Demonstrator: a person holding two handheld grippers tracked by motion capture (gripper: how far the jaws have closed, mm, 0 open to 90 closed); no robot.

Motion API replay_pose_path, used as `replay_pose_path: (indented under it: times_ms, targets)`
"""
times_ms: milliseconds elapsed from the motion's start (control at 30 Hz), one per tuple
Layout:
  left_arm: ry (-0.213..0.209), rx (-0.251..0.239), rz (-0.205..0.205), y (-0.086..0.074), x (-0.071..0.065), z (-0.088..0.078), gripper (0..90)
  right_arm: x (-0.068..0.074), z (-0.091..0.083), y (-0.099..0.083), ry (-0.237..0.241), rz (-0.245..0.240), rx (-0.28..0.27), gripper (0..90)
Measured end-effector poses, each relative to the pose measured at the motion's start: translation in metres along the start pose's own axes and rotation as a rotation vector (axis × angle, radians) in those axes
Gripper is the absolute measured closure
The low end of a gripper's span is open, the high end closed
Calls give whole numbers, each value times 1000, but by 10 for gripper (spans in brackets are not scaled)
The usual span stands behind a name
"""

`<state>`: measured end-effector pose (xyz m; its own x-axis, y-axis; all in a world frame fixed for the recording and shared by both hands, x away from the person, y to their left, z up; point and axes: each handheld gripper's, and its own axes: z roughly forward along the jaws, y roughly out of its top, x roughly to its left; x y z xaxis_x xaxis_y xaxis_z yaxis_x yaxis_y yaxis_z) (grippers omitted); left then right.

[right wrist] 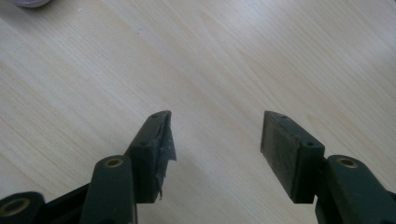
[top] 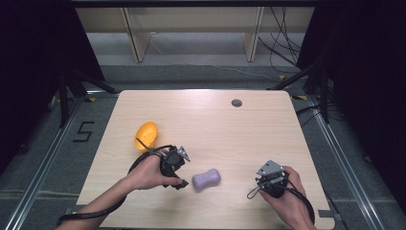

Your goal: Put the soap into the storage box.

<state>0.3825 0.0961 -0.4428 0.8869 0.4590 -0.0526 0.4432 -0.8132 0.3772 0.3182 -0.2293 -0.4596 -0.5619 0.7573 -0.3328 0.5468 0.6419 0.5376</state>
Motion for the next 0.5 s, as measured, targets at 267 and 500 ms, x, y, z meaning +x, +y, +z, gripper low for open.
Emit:
replay_pose_path:
  times_ms: [267, 500]
  targets:
    - [-18, 10, 15, 12, -4, 3, 304, 0, 0, 0, -1, 3, -6, 429]
    - [-12, 49, 43, 25, -7, 8, 303, 0, -1, -1, 2, 10, -1, 428]
